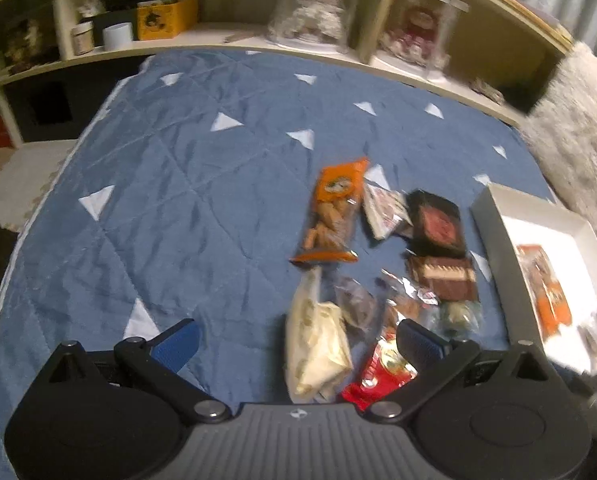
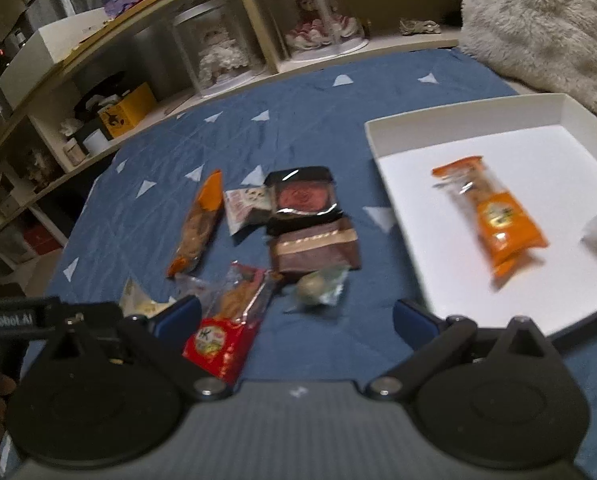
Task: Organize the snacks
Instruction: 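Grasp the cream-coloured bag with the left gripper while the right grasps the red packet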
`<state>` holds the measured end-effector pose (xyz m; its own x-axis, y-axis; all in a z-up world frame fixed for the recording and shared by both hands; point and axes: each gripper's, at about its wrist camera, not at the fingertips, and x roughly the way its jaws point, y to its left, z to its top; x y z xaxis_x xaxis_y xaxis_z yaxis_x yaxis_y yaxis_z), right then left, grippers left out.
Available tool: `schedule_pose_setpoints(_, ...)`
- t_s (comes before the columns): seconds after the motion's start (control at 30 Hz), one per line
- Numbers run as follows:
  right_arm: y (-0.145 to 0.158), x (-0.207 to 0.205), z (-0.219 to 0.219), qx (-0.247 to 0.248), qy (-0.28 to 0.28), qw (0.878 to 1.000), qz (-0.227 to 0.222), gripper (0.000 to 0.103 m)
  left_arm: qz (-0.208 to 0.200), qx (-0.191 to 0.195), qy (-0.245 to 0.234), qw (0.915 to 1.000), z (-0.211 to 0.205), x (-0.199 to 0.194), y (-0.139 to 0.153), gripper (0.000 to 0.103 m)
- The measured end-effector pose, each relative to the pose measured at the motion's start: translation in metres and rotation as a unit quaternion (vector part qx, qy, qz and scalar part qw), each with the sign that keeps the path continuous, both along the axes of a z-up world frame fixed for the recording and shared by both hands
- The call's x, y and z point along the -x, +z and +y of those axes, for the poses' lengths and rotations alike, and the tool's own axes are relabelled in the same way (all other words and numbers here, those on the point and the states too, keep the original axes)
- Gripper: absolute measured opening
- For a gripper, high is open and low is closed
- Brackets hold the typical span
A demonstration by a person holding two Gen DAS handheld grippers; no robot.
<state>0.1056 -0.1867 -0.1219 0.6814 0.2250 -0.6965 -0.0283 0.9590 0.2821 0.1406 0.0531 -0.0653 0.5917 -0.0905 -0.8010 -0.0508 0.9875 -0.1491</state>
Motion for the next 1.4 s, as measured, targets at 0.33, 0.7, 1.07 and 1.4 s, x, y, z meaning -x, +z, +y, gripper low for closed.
schedule_pose_setpoints(0.33,-0.032,-0.017,0.042,-0.002,0.016,1.000,0.018,0.103,0.015,0.037,0.035,0.9986,0.018,-0.017,-0.014,0.103)
schedule_pose_setpoints(0.7,-0.050,-0.019,0.059,0.024,0.032,0.998,0.043,0.102,0.060,0.029,-0.003,0.9978,0.006,-0.023,-0.032,0.103)
schedule_pose_setpoints(1.07,-0.040,-0.002,0.035,0.026,0.056,0.998,0.034,0.054,0.054,-0.034,-0.041,0.9971,-0.022,-0.020,-0.041,0.103)
schedule_pose_setpoints(1.4,-0.038,0.021,0.022,0.026,0.058,0.997,0.048,0.054,0.065,-0.104,-0.022,0.9922,-0.014,-0.028,-0.046,0.103)
